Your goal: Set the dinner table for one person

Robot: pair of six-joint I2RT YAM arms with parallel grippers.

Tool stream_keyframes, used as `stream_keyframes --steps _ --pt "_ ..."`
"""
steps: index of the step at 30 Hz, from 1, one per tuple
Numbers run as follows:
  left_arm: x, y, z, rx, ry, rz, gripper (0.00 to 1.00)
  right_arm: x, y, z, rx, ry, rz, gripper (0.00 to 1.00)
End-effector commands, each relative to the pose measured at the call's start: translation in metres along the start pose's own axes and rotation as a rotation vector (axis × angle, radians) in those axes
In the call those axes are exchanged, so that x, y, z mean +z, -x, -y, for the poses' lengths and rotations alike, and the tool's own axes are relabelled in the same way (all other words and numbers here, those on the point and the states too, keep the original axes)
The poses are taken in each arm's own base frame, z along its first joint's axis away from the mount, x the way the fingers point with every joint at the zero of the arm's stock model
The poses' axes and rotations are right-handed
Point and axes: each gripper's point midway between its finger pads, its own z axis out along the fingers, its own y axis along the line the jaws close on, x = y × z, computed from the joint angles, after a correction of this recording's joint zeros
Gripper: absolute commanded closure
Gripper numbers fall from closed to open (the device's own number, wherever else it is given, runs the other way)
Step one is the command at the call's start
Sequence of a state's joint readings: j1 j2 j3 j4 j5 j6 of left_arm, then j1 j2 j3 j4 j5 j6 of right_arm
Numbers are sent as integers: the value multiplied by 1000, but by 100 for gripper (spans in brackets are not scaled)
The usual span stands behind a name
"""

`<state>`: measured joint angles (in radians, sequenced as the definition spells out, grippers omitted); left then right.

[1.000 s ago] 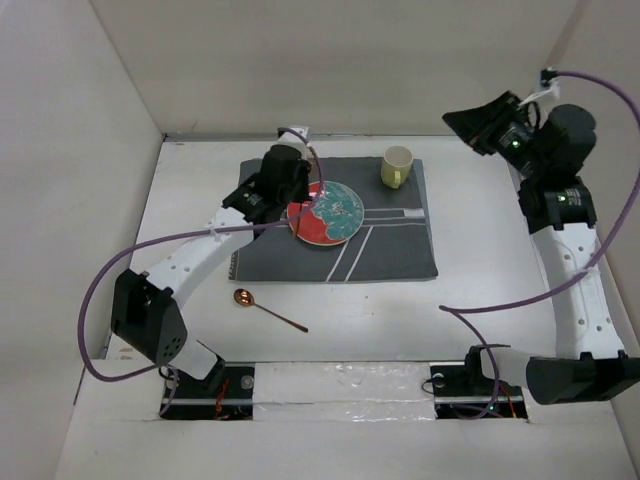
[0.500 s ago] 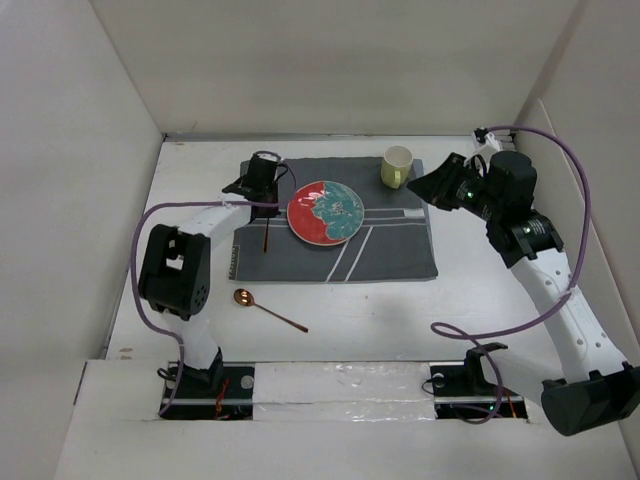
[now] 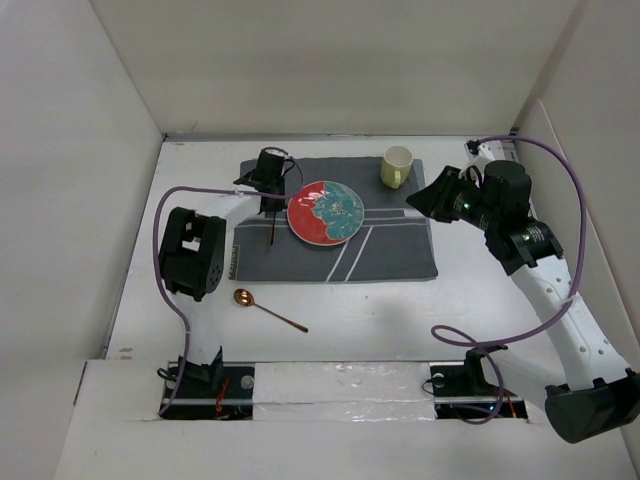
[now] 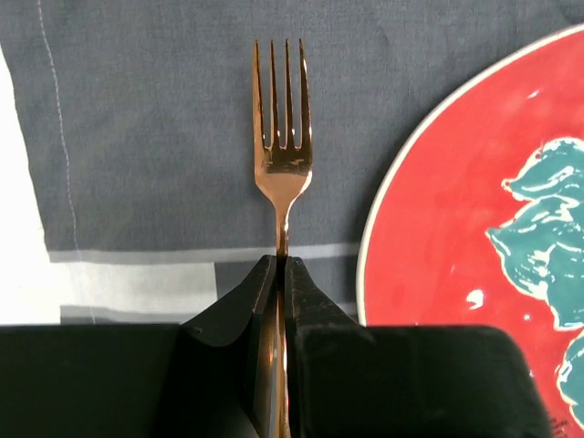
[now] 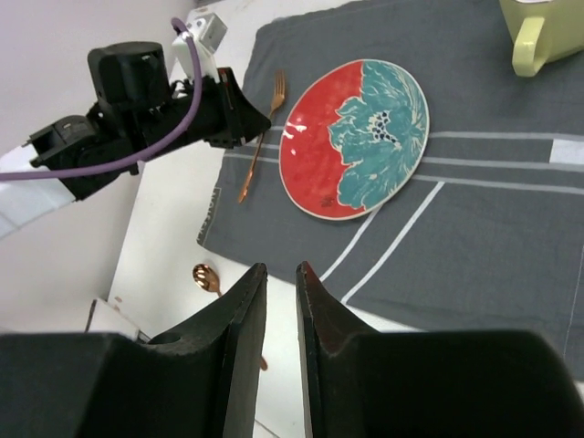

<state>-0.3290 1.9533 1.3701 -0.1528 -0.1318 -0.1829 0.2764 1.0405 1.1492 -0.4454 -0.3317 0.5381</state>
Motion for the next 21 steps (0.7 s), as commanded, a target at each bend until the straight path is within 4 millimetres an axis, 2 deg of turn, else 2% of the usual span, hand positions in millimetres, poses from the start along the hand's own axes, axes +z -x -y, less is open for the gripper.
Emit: stream_keyframes --steps 1,8,17,19,21 --pt "4 15 -4 -19 3 31 100 -4 3 -2 -33 -7 14 75" --pt "13 -2 -9 -22 30 0 100 -4 4 1 -36 -25 15 72" --pt "10 -1 -13 -51 60 1 100 5 -3 -6 -53 -8 -19 65" --pt "8 1 -14 -58 62 6 92 6 -3 -8 -57 -5 -22 62" --pt "5 3 -13 -57 57 10 89 9 -4 -9 -62 -10 -25 60"
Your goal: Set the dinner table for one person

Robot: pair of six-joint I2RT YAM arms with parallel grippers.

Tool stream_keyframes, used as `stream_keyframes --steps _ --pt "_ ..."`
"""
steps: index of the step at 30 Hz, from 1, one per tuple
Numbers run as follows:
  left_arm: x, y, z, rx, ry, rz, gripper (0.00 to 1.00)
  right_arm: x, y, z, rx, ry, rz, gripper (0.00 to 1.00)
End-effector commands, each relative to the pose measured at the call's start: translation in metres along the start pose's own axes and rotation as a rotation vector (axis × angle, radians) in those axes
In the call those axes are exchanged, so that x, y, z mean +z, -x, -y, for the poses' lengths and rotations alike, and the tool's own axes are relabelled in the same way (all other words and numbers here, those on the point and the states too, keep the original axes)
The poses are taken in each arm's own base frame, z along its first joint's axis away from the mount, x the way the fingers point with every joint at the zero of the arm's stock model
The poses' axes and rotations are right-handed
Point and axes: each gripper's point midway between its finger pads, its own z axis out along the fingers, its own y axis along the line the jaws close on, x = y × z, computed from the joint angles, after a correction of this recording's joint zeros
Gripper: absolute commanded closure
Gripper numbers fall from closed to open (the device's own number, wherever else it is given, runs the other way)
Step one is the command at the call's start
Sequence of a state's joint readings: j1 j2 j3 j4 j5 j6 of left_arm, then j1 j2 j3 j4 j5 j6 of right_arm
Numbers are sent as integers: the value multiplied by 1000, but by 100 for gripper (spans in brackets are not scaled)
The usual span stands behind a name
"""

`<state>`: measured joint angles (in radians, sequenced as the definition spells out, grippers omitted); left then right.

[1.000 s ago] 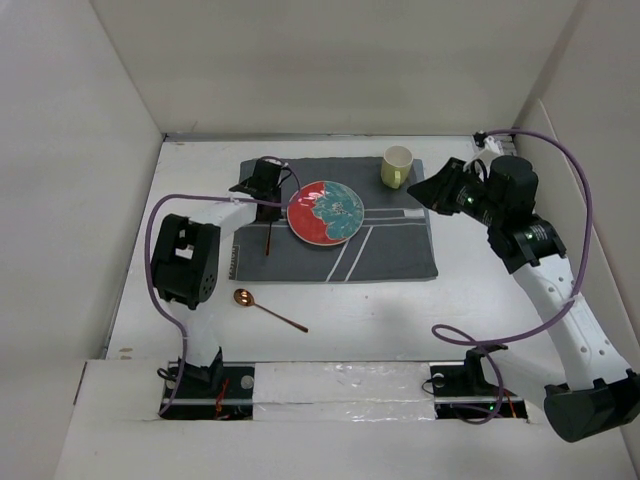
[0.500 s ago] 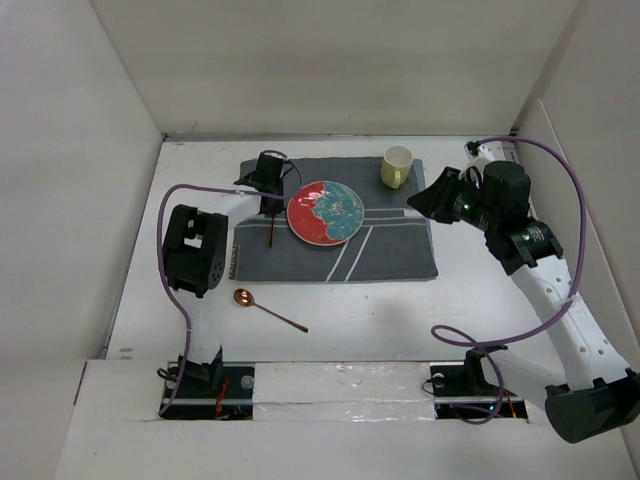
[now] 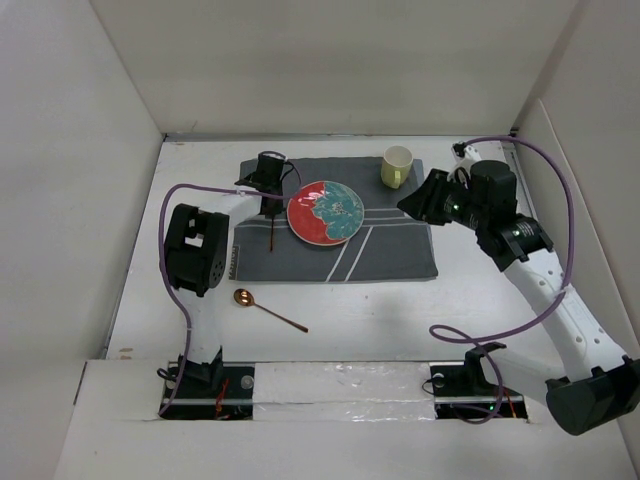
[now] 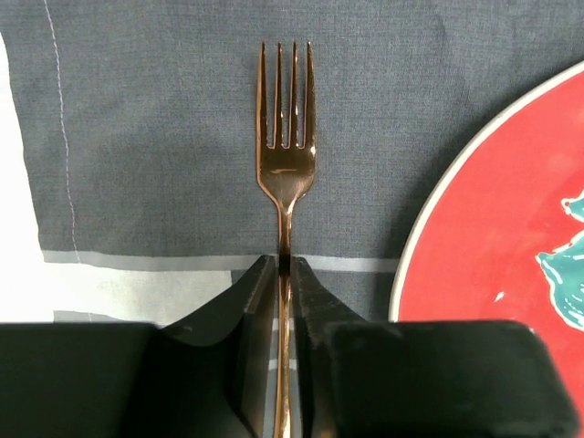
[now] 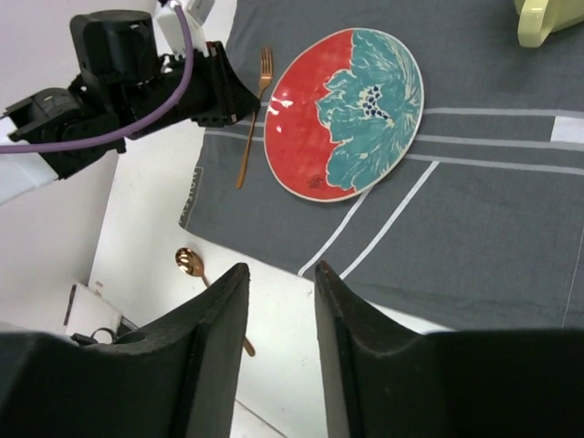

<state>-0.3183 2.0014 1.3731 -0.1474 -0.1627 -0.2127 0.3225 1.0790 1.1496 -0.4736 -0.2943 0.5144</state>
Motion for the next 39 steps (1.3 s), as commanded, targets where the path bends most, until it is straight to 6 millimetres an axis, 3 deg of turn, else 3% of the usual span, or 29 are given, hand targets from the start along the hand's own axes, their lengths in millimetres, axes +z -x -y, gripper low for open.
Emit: stream_keyframes --steps 1,6,8,9,12,13,14,15,16,17,19,20,22,23,25,26,27,28,29,30,31,32,35,39 --pt "-12 16 -3 -29 8 43 87 -4 11 -16 -47 21 34 58" --pt "-26 29 -3 -34 4 68 78 1 7 -24 -81 19 34 57" --pt "-40 41 -4 -43 -1 103 73 3 1 -32 -97 37 15 62" --pt "-45 47 -3 -46 -6 121 71 7 -3 -34 -100 40 1 66" --pt "-75 71 -6 -79 -11 197 69 15 -16 -47 -117 73 -25 97" --pt "-109 95 -7 -104 -30 279 74 24 -30 -62 -137 114 -55 100" --pt "-110 95 -7 -104 -30 280 74 24 -30 -62 -138 114 -55 100" --pt "-121 102 -8 -118 -37 304 84 28 -37 -67 -148 130 -70 100" --pt "-136 111 -8 -131 -48 334 93 38 -48 -70 -156 133 -101 100" --pt "-164 123 -9 -148 -72 383 99 44 -62 -85 -179 177 -124 100" --pt "-194 132 -6 -172 -124 430 100 63 -88 -92 -213 191 -183 100" --pt "-223 141 -7 -191 -160 482 100 69 -105 -106 -241 226 -207 100" --pt "-252 143 -4 -221 -217 519 100 83 -125 -117 -290 249 -241 100" --pt "-281 146 -7 -238 -248 567 100 96 -155 -119 -320 246 -307 100" --pt "-303 142 -9 -259 -282 593 100 107 -175 -130 -389 261 -345 88" --pt "-328 142 -12 -286 -311 633 99 121 -201 -124 -420 238 -400 80" --pt "-338 139 -10 -286 -333 643 90 125 -219 -129 -466 230 -419 63" --pt "-345 133 -10 -294 -350 648 86 131 -225 -131 -486 209 -425 56" --pt "-368 130 -11 -308 -387 688 81 136 -234 -132 -505 193 -434 48" --pt "-373 123 -12 -316 -402 691 73 144 -259 -127 -541 180 -480 39" --pt "-380 119 -11 -320 -429 697 70 150 -264 -129 -564 170 -470 36" --pt "-402 109 -13 -342 -468 720 67 162 -288 -121 -618 146 -509 30" --pt "-411 99 -17 -347 -480 720 65 165 -300 -126 -647 154 -525 30" --pt "-417 87 -25 -333 -450 711 65 176 -320 -119 -700 132 -556 30"
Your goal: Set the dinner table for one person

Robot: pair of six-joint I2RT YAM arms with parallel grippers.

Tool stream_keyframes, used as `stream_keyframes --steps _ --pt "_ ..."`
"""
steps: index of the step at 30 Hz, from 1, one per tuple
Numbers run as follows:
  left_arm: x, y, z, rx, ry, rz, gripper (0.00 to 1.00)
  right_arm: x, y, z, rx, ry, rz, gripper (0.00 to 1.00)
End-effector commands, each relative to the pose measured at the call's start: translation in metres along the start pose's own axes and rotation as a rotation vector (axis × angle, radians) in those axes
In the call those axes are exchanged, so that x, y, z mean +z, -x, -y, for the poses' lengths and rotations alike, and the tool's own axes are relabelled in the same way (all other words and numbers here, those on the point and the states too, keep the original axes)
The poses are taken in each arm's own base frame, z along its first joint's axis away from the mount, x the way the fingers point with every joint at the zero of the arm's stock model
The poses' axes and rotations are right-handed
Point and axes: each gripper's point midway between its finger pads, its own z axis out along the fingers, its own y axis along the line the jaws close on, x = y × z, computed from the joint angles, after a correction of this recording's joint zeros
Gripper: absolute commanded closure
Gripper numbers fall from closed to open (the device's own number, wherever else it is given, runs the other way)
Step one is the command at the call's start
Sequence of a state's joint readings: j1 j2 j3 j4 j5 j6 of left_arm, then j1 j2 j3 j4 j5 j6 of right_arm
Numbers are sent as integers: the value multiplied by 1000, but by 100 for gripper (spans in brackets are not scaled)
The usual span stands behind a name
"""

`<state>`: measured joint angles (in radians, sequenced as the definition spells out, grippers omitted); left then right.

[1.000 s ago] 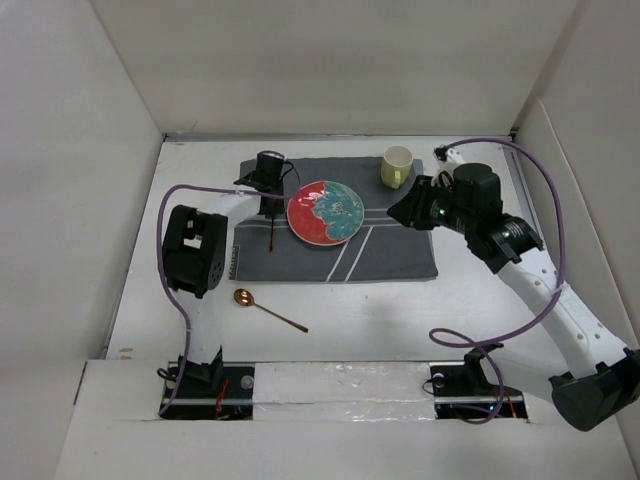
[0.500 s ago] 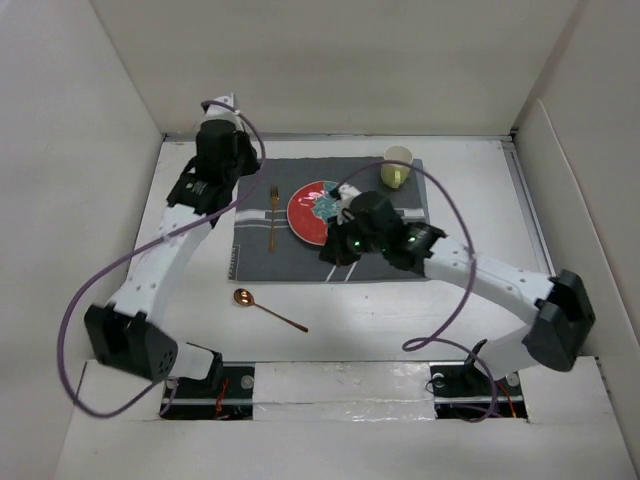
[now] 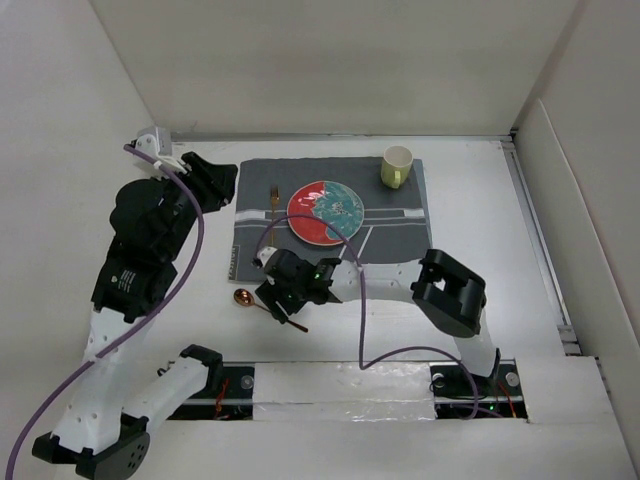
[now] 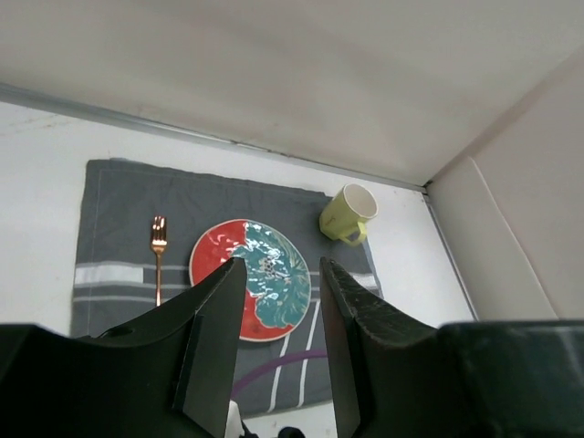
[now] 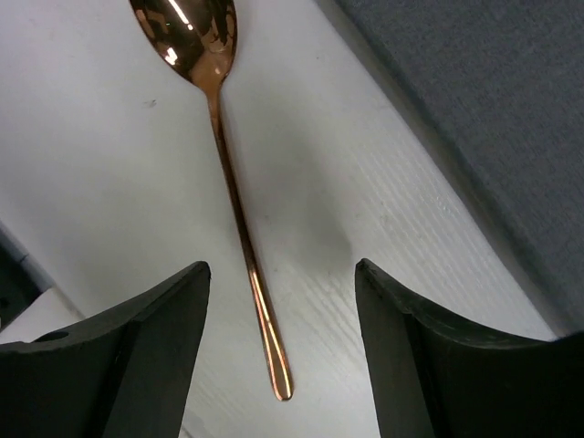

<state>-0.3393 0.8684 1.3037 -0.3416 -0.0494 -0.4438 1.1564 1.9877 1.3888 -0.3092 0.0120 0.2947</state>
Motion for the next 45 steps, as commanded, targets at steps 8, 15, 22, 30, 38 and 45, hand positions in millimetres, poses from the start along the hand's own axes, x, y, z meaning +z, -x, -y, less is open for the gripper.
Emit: stream_keyframes --steps 8,15,22,30,38,45 --pt "-17 -8 -11 50 36 -29 65 32 15 -4 -121 -84 12 33" --pt "-19 0 -11 80 49 -5 64 50 10 -25 -168 -101 3 45" --pt "-22 2 -15 103 75 12 65 62 -21 -19 -222 -304 -6 78" --pt "-11 8 -11 119 70 24 65 -17 82 -20 -49 -232 250 100" --pt "21 -3 9 85 -25 2 64 -130 136 129 213 -391 410 100" --pt "44 -28 13 43 -68 -58 64 -155 108 254 364 -579 398 100"
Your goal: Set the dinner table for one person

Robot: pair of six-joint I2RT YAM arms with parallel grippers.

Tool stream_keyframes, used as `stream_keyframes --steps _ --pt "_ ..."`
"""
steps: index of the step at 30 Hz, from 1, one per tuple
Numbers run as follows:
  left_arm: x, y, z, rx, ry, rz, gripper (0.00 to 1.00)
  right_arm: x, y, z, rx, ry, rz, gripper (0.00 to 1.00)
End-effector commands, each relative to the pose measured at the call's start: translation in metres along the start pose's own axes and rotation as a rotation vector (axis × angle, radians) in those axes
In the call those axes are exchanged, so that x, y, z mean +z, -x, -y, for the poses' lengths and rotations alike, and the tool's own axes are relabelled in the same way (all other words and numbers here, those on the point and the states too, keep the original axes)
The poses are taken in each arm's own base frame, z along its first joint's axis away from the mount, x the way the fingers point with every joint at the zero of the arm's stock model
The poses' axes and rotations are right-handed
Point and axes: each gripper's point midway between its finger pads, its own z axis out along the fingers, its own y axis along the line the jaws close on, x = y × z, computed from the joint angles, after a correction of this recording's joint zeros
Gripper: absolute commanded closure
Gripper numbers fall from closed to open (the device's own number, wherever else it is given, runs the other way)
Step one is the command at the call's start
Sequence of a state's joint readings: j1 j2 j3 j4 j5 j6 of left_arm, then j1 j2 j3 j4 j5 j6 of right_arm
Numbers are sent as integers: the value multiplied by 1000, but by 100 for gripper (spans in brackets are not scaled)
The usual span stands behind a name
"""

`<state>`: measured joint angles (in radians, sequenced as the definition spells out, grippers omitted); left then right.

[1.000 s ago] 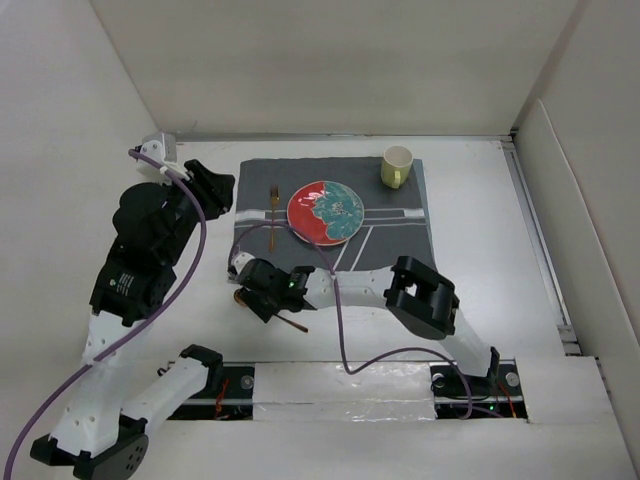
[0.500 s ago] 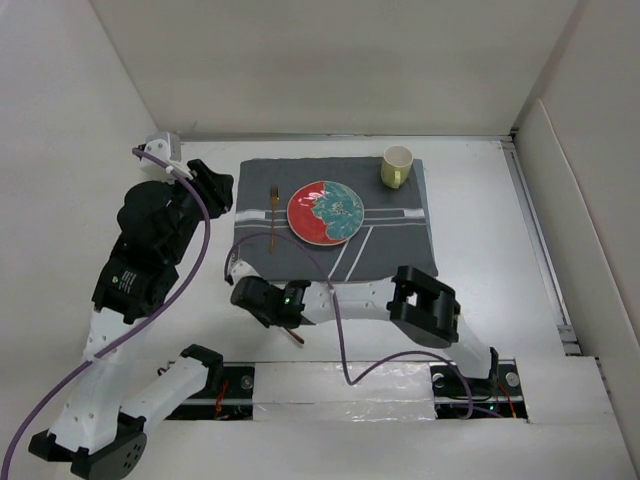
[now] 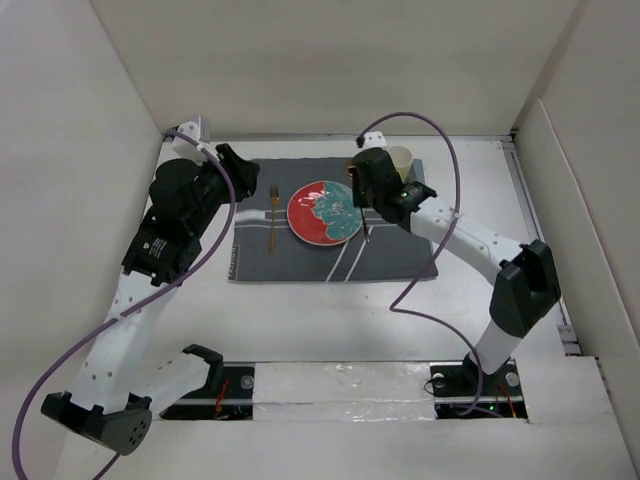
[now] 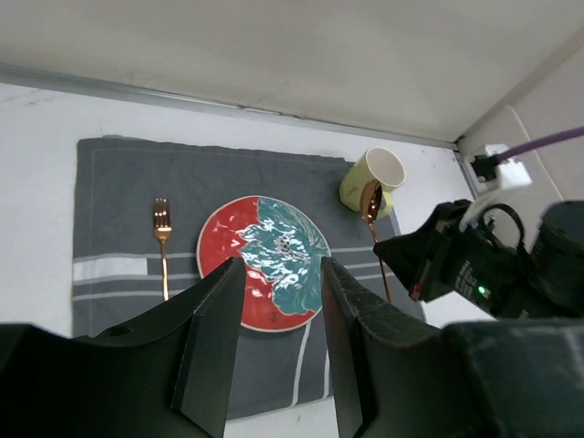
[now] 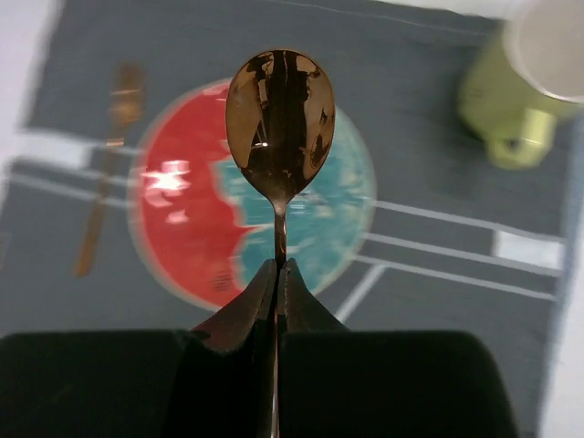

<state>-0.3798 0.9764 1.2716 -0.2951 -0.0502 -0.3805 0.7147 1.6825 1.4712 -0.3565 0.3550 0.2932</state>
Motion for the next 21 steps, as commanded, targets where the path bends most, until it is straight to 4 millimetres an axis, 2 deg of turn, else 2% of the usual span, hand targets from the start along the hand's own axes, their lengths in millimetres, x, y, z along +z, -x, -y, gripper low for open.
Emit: stream_keyframes --steps 1,5,6,7,8,10,11,12,14,17,19,21 --pt "7 11 17 -26 -75 45 64 26 -27 41 -8 -80 -69 100" --pt "12 6 21 -10 -103 18 64 54 -31 75 19 -116 -99 100" --pt "13 3 21 -10 -106 10 64 60 -26 78 25 -117 -94 100" --pt "14 1 21 -8 -105 9 64 71 -35 83 21 -128 -121 100" --pt "15 -4 19 -8 -102 -3 64 76 -35 88 17 -138 -126 100" --pt "14 -6 18 -9 -102 -4 64 85 -34 94 14 -163 -136 100" --pt "14 -11 16 -10 -99 -14 64 94 -43 96 8 -180 -161 100" --pt "13 -11 15 -10 -98 -13 64 97 -40 101 14 -192 -155 100" --pt "13 -18 12 -9 -89 -24 64 108 -50 102 11 -203 -179 100" --pt "11 -25 7 -7 -75 -40 64 116 -52 113 39 -242 -193 100" --pt "12 -30 3 -1 -64 -51 64 127 -61 116 43 -267 -213 100" --pt "12 -31 3 0 -64 -55 64 128 -62 117 43 -271 -216 100"
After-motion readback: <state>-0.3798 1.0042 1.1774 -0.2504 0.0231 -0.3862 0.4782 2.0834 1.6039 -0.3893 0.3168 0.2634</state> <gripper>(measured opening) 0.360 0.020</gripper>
